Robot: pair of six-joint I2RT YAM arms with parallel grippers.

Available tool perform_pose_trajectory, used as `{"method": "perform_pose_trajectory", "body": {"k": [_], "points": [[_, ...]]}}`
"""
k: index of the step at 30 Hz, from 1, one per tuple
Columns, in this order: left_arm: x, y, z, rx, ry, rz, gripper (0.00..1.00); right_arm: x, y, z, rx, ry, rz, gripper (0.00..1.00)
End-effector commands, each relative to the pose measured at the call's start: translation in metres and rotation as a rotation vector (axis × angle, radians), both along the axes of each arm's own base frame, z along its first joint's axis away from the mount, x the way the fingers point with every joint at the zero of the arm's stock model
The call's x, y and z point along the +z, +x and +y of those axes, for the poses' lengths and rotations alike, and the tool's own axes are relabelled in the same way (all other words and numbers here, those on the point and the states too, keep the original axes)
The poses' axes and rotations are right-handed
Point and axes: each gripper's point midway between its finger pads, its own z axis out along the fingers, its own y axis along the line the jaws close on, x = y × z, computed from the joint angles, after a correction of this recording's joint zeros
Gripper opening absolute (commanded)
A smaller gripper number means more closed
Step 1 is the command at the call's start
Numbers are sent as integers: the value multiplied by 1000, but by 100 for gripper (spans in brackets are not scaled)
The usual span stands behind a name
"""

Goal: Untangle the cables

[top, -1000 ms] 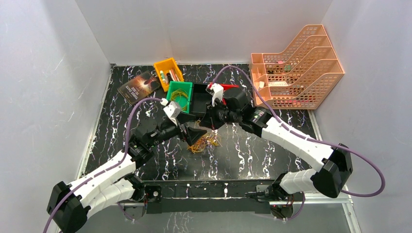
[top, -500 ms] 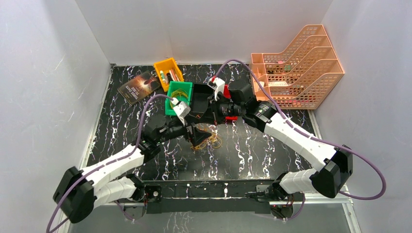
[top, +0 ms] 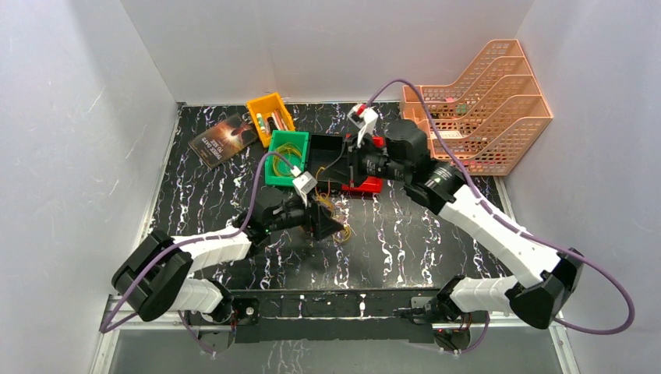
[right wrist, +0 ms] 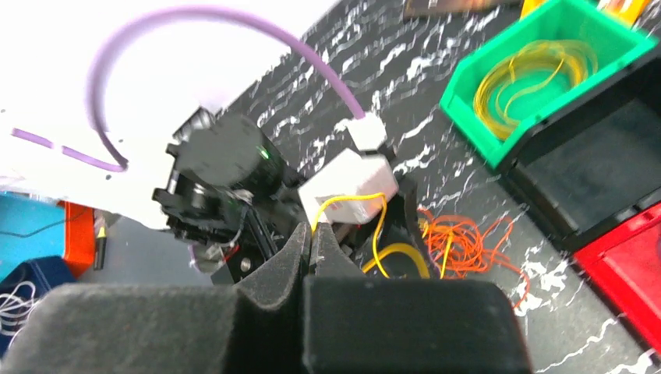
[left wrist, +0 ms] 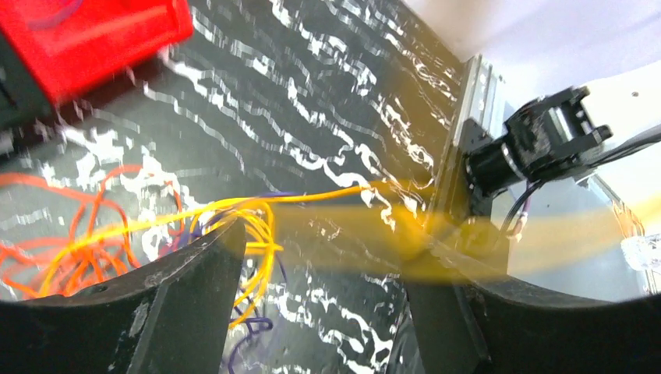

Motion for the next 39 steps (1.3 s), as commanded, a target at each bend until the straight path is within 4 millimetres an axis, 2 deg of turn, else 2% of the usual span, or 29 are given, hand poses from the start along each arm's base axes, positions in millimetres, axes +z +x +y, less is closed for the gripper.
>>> {"method": "perform_pose_trajectory", "body": {"k": [1,4,7,13,20,27,36,39], "points": [[-18,-6,6,15,-1,27,69,88,-1,-13,-44,163,-217,0],[-34,-5,10,38,33,45,66,102,-2,-16,-44,176,-256,0],[-59,-2,16,72,85,82,65,114,0,-19,-59,181,-287,0],[-85,-4,26,117,141,130,72,140,9,-27,-112,187,-393,0],[-97,-11,36,130,197,166,73,173,20,-45,-204,178,-552,0],[-110,-17,51,146,288,182,73,189,24,-55,-247,177,-632,0],[-111,-20,65,191,325,174,74,209,30,-67,-306,169,-714,0],[-113,-21,68,198,329,174,74,222,30,-73,-330,172,-744,0]]}}
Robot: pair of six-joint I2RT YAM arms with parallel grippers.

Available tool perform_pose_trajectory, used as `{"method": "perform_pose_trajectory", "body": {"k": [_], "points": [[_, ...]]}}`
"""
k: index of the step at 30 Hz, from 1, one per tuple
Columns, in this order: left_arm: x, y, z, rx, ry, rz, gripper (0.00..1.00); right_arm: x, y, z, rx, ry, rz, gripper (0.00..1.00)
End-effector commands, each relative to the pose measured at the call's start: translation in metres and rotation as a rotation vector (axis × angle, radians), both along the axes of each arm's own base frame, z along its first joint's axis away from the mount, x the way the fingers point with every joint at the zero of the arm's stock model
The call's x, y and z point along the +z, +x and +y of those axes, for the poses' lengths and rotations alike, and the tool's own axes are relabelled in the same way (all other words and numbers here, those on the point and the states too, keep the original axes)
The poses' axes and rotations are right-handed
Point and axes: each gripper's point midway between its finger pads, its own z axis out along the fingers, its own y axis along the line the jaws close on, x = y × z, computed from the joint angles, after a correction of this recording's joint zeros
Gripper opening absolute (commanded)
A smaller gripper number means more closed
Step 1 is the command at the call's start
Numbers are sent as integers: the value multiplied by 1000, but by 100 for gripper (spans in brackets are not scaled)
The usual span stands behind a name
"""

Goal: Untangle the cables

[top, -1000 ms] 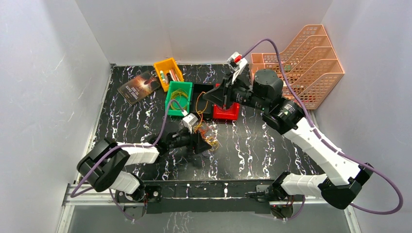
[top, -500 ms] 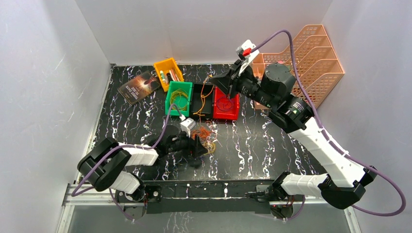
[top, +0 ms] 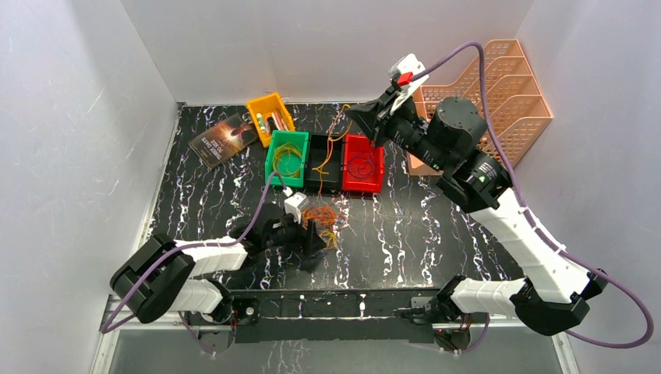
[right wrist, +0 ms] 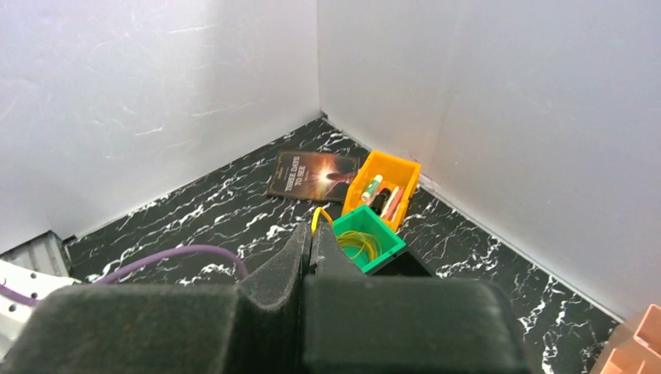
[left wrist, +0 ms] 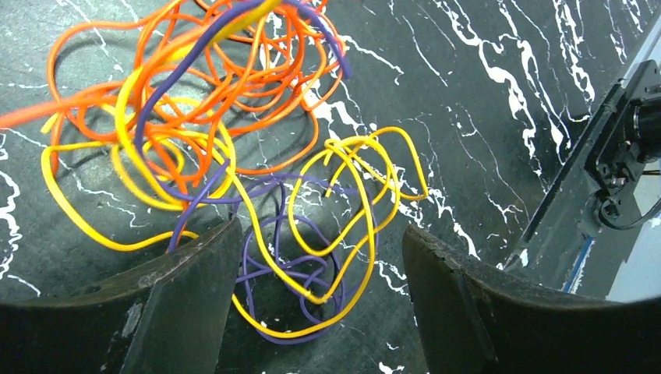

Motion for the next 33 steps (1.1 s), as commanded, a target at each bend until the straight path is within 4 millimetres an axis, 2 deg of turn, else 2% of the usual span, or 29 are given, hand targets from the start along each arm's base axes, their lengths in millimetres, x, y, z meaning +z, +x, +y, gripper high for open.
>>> {"method": "perform_pose_trajectory", "body": {"k": [1,11,18,23,27,33], "points": [[-5,-4,10,12,31,-3,74,63,-7,-22,-57,91,-161,0],[-6,-5,15,27,41,-12,74,103,-11,-48,-143,122,-268,0],[-9,-6,16,34,41,-9,74,142,-22,-73,-208,187,-361,0],[-10,-7,18,37,42,-9,74,161,-25,-85,-249,212,-409,0],[-10,-8,20,42,44,-11,74,169,-27,-92,-269,238,-422,0],[0,-4,22,64,35,-41,76,153,-31,-78,-195,202,-381,0]]}}
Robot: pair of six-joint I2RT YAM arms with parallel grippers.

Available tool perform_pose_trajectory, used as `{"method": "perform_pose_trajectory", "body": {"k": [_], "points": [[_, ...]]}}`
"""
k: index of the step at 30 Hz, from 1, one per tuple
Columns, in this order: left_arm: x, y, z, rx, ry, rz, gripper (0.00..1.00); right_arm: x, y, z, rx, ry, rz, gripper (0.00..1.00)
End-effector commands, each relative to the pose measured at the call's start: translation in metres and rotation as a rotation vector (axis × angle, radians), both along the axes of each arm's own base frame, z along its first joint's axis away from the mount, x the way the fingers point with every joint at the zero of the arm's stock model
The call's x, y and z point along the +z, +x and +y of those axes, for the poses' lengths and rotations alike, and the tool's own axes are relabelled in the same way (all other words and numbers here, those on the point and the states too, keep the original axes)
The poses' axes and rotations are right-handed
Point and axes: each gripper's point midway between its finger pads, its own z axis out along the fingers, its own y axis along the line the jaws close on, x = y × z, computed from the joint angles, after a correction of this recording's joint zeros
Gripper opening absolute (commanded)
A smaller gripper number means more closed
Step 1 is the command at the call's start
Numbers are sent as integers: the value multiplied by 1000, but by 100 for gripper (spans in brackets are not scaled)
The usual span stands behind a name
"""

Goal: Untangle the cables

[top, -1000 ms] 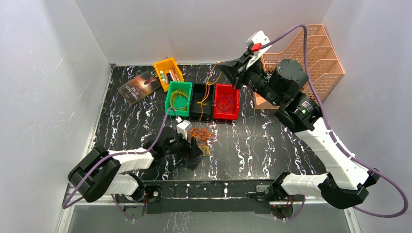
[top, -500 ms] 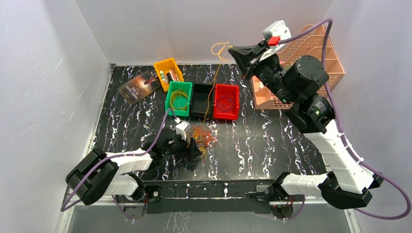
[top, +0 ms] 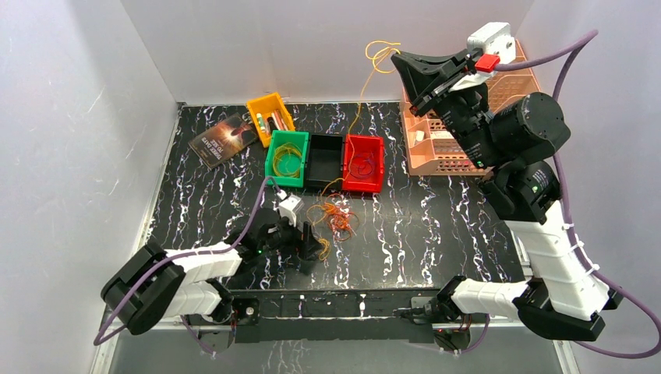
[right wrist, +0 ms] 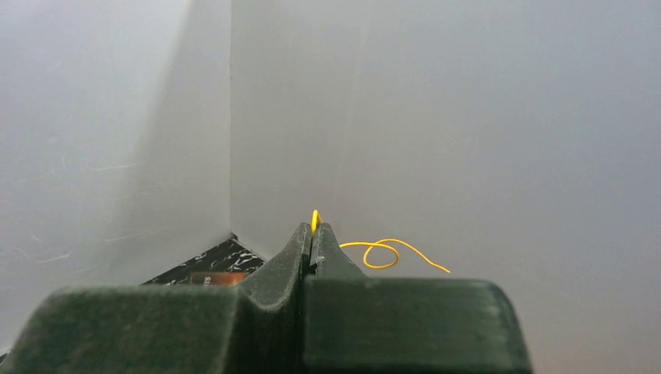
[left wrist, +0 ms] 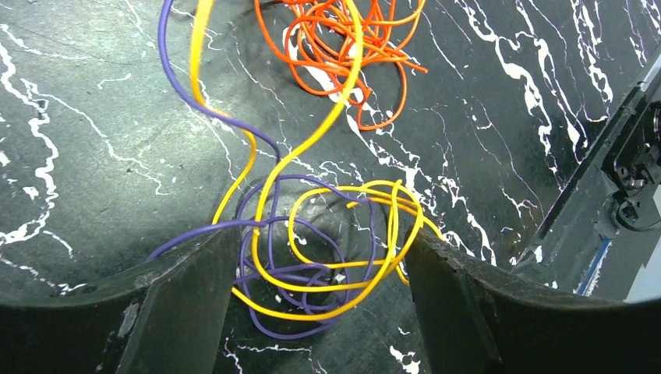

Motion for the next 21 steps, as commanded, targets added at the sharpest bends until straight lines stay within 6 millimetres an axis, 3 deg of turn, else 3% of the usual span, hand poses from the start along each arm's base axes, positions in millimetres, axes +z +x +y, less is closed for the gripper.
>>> {"method": "perform_pose_trajectory", "body": {"k": [1,10,21], "points": [[7,2,10,41,13,-33,78,15,-17,-3,50,32,-40,0],[63,22,27,168,-23,-185,94,12,-27,4,118,10,-45,0],[131,24,40,198,-77,-355,97,4,-30,16,176,-16,-17,0]]}}
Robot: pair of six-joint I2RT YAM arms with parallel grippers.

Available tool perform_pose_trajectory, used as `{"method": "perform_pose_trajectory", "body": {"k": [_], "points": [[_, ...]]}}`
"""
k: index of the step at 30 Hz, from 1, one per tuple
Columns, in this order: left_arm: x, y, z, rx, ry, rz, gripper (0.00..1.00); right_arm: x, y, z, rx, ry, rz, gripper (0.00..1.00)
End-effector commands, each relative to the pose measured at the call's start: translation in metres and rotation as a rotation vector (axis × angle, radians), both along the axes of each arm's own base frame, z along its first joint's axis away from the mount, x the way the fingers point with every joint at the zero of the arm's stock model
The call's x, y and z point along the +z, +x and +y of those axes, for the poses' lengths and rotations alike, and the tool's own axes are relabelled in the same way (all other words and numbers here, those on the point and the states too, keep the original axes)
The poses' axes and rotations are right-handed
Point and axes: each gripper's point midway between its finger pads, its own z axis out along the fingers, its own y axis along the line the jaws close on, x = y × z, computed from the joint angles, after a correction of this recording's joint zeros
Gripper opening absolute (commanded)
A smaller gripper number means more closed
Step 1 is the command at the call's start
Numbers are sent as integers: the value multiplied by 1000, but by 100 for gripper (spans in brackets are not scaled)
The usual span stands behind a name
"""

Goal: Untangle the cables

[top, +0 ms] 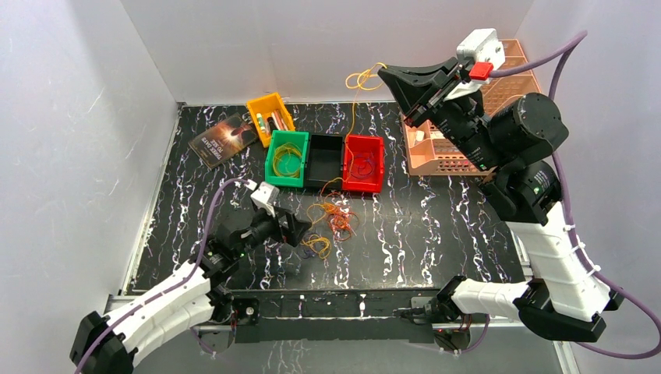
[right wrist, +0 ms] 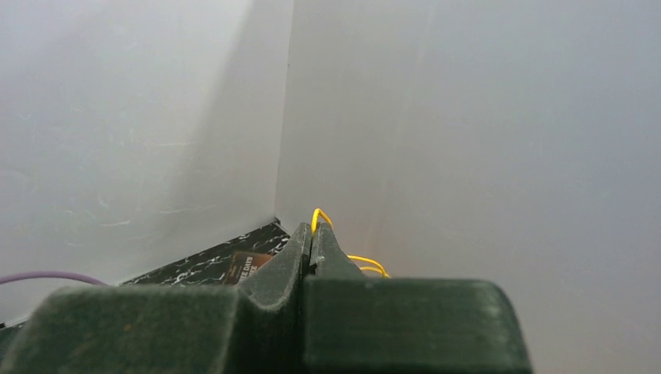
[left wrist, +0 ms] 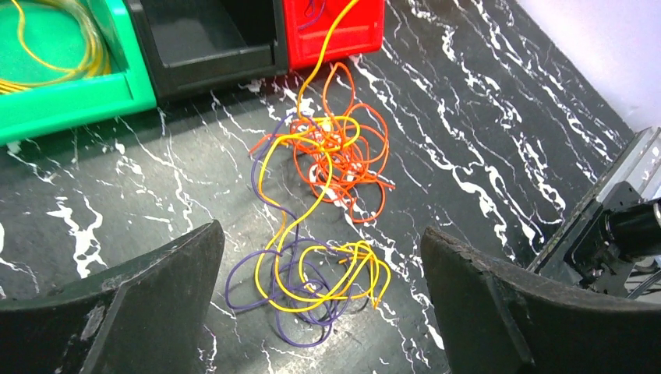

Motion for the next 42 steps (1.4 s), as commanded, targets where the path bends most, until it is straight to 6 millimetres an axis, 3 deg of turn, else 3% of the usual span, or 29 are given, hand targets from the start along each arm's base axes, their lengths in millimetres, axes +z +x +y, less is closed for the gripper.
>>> {"method": "perform_pose_trajectory", "body": {"k": [1,13,23,29,35,42], "points": [[30,4,7,21,1,-76,98,13,-12,-2,38,30,-20,0],[87,6,-25,-146,-34,-214,97,10,-24,6,117,13,-12,0],[78,2,-53,-308,-111,-426,98,10,-25,2,104,19,-15,0],[62,29,-64,-272,-64,-445,97,14,-30,-1,119,22,-19,0],[61,66,-67,-147,-38,-473,97,13,-33,0,129,23,-13,0],[63,93,-74,-83,-26,-490,93,14,-34,0,134,24,-9,0]]}}
